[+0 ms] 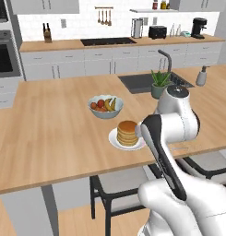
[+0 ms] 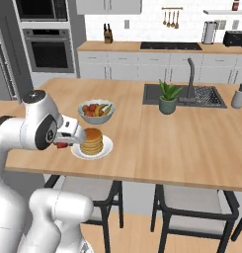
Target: Take the strawberry from the fridge and place it on top of the pancake, located on the dining counter.
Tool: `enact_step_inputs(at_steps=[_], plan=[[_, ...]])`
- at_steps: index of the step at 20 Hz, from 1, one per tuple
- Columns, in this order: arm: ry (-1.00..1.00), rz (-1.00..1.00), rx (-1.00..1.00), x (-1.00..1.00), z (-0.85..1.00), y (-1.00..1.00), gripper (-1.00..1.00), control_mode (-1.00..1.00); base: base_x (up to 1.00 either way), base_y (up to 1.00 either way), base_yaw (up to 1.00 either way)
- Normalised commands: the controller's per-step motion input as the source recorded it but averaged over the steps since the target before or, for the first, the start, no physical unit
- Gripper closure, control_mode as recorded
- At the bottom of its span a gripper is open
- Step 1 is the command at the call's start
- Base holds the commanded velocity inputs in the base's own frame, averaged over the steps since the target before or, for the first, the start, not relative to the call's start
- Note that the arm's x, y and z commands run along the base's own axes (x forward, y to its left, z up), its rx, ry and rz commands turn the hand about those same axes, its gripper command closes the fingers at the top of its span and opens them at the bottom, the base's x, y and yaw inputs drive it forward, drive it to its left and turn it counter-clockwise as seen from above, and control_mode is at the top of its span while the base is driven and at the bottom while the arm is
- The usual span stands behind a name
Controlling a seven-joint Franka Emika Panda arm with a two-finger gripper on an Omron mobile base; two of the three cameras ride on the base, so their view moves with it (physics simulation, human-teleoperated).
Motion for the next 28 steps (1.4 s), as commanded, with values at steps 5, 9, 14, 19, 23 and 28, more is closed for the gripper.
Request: enact_step_inputs(at_steps=[5,9,14,19,23,28], plan=[[0.00,0.00,-0.04,1.00,0.25,0.03,1.00,-1.00,0.00,0.00,0.00],[0.01,0.04,0.00,1.00,-0.16,0.00,1.00,-1.00,0.00,0.00,0.00],[-0.10,0.07,0.08,1.00,-0.61,0.00,1.00,-1.00,0.00,0.00,0.00],[-0.11,0.09,0.03,0.81,-0.61,0.00,1.00,-1.00,0.00,0.00,0.00],[0.10,0.00,-0.01,0.35,-0.12,0.03,1.00,-1.00,0.00,0.00,0.00],[0.15,0.00,-0.03,0.09,0.00,0.08,1.00,-1.00,0.00,0.00,0.00]])
